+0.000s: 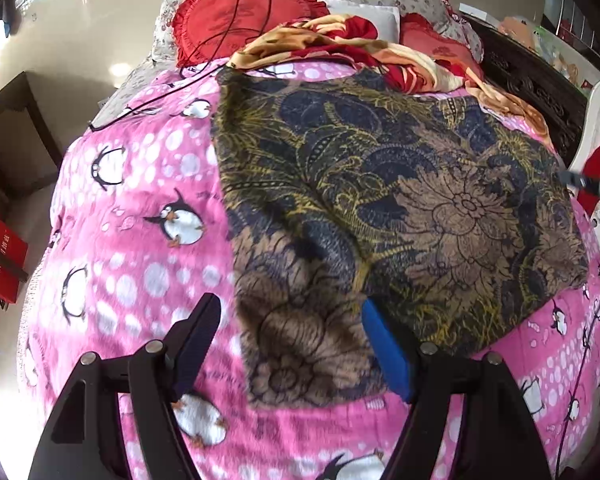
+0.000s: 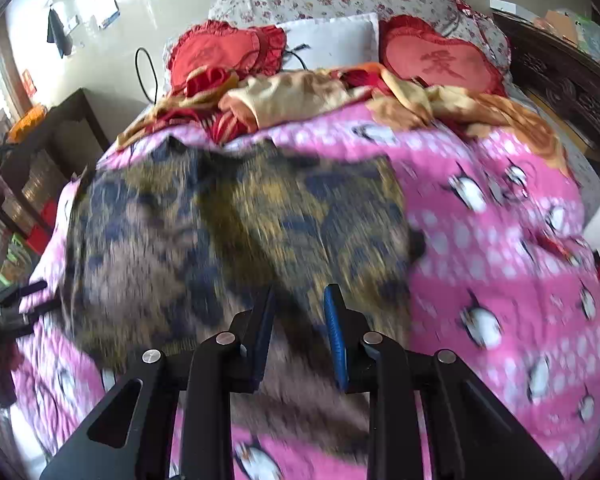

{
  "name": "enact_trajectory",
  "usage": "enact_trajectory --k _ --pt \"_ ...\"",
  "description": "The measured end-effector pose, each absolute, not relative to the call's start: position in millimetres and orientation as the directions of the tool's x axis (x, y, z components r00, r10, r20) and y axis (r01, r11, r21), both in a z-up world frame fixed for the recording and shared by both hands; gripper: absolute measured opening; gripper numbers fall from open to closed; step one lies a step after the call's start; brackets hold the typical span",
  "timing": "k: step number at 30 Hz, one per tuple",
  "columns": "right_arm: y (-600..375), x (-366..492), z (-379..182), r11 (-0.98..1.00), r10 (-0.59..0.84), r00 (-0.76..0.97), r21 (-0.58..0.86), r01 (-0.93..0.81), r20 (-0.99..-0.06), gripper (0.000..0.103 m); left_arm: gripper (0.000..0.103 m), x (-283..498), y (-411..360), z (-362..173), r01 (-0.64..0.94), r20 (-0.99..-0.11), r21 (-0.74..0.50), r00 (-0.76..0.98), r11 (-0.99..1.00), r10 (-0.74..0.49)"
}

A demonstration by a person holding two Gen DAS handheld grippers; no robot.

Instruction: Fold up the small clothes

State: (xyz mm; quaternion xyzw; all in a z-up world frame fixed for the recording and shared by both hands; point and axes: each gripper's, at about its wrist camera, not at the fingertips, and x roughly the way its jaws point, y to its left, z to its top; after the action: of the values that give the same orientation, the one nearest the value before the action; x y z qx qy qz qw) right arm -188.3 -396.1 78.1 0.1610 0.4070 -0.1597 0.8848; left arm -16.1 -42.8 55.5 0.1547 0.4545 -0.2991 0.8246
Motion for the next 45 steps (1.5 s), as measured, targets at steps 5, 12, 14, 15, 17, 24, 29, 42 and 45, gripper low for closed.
enact_trajectory --k 5,12,14,15,17,24,29,42,45 --pt "-416.5 -142.6 78.0 0.894 -0.187 0.613 0.126 0.43 -0.767 0.019 0.077 -4.4 -54.5 47.6 0.626 -0.849 -0.026 0.398 0.78 -0.348" --pt "-438.9 -102.7 50.2 0.896 -0.235 0.58 0.057 0.44 -0.78 0.02 0.077 17.6 -57.8 26.4 0.599 -0.874 -0.086 0.339 0.796 -0.349" --pt "-446.6 -95.3 46.0 0.889 -0.225 0.578 0.078 0.451 -0.784 0.023 0.079 22.4 -56.7 23.9 0.586 -0.871 -0.114 0.329 0.802 -0.364" --pt "-454.5 -91.5 44.0 0.878 -0.207 0.576 0.109 0.465 -0.79 0.024 0.079 24.2 -57.0 24.9 0.581 -0.87 -0.122 0.327 0.805 -0.368" --pt "-463.2 -86.1 41.6 0.866 -0.185 0.565 0.138 0.48 -0.804 0.025 0.079 25.5 -57.1 28.7 0.574 -0.871 -0.133 0.322 0.808 -0.372" --pt "-435.6 -101.5 78.7 0.881 -0.219 0.623 0.122 0.457 -0.751 0.025 0.079 44.4 -56.5 63.8 0.556 -0.817 -0.175 0.378 0.812 -0.435" --pt "-393.8 -82.4 84.2 0.939 -0.07 0.654 0.171 0.298 -0.753 0.025 0.079 74.6 -66.3 61.6 0.484 -0.815 -0.224 0.384 0.846 -0.435" --pt "-361.5 -17.8 49.2 0.943 -0.118 0.572 0.088 0.32 -0.812 0.024 0.079 88.9 -43.8 43.4 0.401 -0.816 -0.319 0.345 0.859 -0.464" --pt "-348.7 -28.9 67.3 0.944 -0.07 0.601 0.143 0.299 -0.796 0.028 0.08 72.4 -19.4 45.3 0.383 -0.79 -0.35 0.37 0.855 -0.489"
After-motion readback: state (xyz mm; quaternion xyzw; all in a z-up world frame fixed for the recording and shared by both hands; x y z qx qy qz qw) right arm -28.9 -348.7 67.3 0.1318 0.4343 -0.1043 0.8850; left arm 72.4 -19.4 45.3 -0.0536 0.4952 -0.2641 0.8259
